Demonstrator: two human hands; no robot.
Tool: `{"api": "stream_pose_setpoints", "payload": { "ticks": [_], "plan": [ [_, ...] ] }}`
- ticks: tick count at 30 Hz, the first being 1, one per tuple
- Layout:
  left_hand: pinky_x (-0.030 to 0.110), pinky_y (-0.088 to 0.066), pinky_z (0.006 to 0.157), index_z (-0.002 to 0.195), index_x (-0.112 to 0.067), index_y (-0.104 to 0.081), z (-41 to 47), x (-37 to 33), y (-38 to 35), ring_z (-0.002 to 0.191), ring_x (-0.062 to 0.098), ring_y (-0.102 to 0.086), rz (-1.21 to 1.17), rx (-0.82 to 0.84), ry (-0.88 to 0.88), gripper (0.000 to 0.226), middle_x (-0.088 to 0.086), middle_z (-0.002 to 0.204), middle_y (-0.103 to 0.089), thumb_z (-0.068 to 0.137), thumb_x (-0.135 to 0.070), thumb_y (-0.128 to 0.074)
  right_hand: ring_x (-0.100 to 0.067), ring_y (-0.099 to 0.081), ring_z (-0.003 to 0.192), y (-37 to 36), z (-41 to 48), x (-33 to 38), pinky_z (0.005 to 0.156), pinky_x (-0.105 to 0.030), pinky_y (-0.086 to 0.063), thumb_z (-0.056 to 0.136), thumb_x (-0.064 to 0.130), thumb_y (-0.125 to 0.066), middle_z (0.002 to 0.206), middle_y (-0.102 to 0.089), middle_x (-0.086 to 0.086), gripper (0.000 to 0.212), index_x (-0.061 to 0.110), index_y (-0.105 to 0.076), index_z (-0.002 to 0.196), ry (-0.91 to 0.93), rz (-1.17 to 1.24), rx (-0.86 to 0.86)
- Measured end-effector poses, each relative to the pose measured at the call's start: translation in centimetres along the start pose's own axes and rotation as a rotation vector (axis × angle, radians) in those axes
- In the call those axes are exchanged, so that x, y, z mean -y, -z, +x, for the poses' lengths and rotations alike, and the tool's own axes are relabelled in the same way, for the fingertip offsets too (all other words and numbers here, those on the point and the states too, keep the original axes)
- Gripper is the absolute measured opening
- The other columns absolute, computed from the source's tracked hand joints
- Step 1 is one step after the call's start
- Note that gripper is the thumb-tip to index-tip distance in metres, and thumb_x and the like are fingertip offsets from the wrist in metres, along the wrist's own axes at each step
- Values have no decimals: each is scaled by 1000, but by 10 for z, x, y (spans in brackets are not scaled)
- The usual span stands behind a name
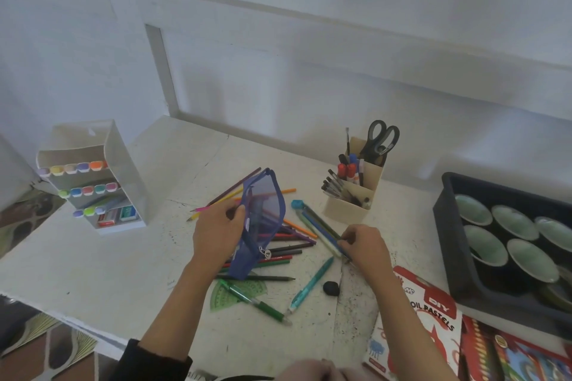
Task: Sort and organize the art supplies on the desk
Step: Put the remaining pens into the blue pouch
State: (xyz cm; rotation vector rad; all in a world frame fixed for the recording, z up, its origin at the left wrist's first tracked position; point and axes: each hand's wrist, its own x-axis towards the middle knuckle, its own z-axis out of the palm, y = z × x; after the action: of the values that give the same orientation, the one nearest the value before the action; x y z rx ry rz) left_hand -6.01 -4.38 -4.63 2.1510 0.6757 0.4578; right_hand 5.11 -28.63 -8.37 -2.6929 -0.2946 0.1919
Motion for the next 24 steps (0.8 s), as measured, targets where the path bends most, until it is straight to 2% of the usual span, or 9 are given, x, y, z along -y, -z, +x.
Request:
{"api": "stream_pose_setpoints", "payload": {
  "ticks": [3,7,9,13,15,19,24],
  "plan": [
    [30,-42,57,71,-10,-62,0,-1,0,58,21,-53,-7,-8,-2,25,1,60,-58,93,-17,-52,-13,-59,75,5,3,-13,66,-25,-46,86,20,-66,92,-70,-3,12,13,-72,95,-53,-10,-36],
    [34,-46,59,75,-4,-64,1,2,-1,65,29,-58,-9,-11,-1,25,10,65,-61,93,-17,-52,-16,-62,80,4,4,-23,69,-27,-50,87,20,-65,98,-69,-4,18,14,-71,102,-117,-27,-34],
    [31,-42,57,76,-3,-64,0,3,-1,63,29,-57,-2,-13,-9,25,11,66,-61,93,-17,-52,-14,-58,81,1,2,-24,66,-25,-47,86,23,-66,104,-64,-2,19,19,-68,105,-95,-31,-61],
    [31,-45,58,74,-6,-65,-1,1,-1,62,25,-58,-1,-13,-8,25,7,64,-62,93,-18,-52,-8,-50,77,-7,-4,-16,56,-18,-35,88,31,-63,95,-57,7,13,25,-71,98,15,-57,-54],
    [33,-47,59,73,-8,-64,-1,1,-1,63,26,-59,1,-10,-13,25,7,64,-62,93,-17,-52,-8,-51,78,-11,-6,-13,57,-19,-36,89,30,-62,95,-59,6,16,24,-72,100,12,-38,-55],
    [25,-37,53,70,-11,-63,-3,3,-1,55,16,-50,23,-8,-27,25,1,60,-58,92,-16,-52,-9,-52,80,-12,-5,-9,65,-23,-40,89,26,-63,100,-62,3,15,20,-72,98,-40,32,-50],
    [25,-31,50,63,-3,-54,-8,11,-6,50,14,-40,72,-32,-23,31,5,54,-50,92,-14,-53,-10,-56,76,-11,-5,-9,61,-25,-40,87,25,-65,94,-66,3,6,20,-69,87,-81,60,-17]
  ]
}}
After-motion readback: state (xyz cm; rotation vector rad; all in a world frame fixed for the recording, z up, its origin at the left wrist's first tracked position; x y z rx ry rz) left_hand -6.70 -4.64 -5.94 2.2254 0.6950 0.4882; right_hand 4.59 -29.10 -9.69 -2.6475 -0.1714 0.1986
